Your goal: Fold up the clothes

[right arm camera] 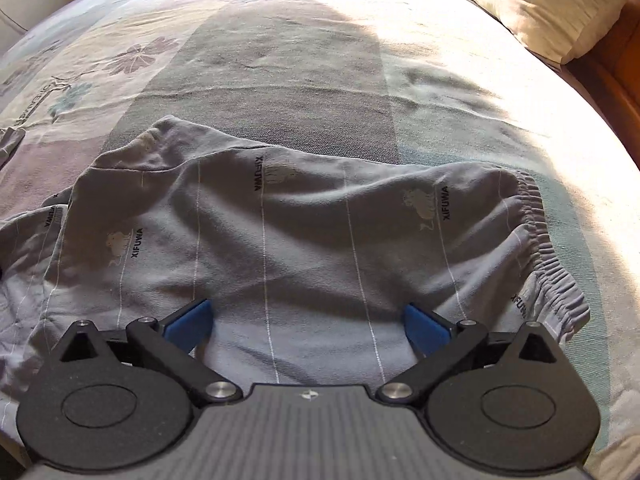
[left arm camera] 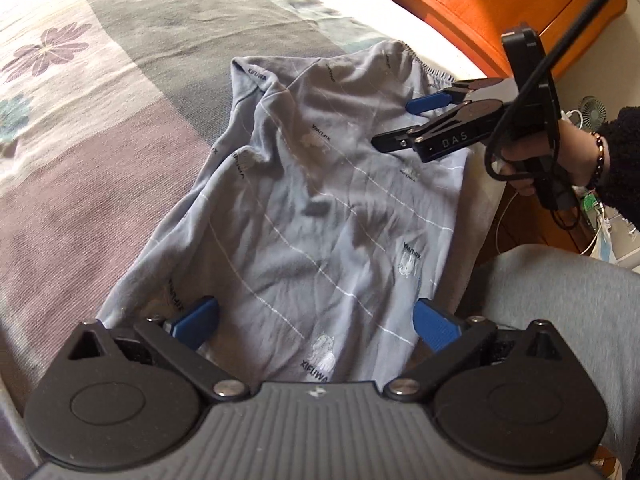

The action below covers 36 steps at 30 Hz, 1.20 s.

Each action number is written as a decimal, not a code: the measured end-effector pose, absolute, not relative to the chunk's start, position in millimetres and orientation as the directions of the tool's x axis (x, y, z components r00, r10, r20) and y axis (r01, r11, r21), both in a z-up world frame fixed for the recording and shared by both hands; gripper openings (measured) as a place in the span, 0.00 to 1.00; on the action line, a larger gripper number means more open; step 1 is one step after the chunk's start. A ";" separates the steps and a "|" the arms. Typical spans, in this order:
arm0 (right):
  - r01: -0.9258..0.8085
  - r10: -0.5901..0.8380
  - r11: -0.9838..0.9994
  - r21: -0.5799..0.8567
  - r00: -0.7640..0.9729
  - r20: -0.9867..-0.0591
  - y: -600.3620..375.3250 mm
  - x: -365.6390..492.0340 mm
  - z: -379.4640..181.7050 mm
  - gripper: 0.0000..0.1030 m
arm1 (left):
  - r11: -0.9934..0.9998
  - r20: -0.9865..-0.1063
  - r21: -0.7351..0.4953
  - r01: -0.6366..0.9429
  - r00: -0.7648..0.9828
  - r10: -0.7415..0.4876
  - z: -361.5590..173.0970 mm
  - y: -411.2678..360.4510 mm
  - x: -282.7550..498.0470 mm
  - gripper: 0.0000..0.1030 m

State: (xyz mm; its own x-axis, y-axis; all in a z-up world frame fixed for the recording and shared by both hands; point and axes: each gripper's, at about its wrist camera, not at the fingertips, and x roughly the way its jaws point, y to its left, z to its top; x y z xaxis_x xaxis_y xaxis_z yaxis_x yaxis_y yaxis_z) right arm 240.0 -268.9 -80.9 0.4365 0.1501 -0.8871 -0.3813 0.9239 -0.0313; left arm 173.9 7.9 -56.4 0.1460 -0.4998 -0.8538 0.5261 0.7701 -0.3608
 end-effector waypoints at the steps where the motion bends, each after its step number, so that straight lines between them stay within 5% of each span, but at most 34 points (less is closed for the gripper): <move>1: -0.388 0.139 0.921 -0.039 0.419 -0.897 -267.8 240.8 -77.3 1.00 | 0.789 -0.869 -0.339 0.513 0.150 -0.471 -53.7 9.2 171.6 0.99; 12: -0.614 0.232 0.782 -0.108 0.448 -0.864 -217.2 198.0 -75.0 1.00 | 0.827 -0.863 -0.306 0.472 0.230 -0.450 -62.7 15.0 159.4 0.99; 15: -0.531 0.285 0.848 0.005 0.448 -0.847 -232.7 199.5 -81.3 1.00 | 0.837 -0.859 -0.300 0.458 0.252 -0.446 -65.1 16.8 156.3 0.99; 23: -0.500 0.288 0.865 -0.025 0.537 -0.793 -231.9 182.4 -88.4 1.00 | 0.870 -0.844 -0.249 0.426 0.344 -0.411 -67.6 12.7 143.0 0.99; 29: -0.525 0.349 0.850 -0.047 0.627 -0.697 -244.4 161.0 -94.4 1.00 | 0.917 -0.789 -0.043 0.395 0.550 -0.274 -81.0 -9.9 107.4 0.99; 36: -0.438 0.379 0.897 0.063 0.686 -0.621 -283.0 144.3 -75.1 1.00 | 0.971 -0.769 -0.035 0.236 0.615 -0.177 -83.5 -13.3 96.8 1.00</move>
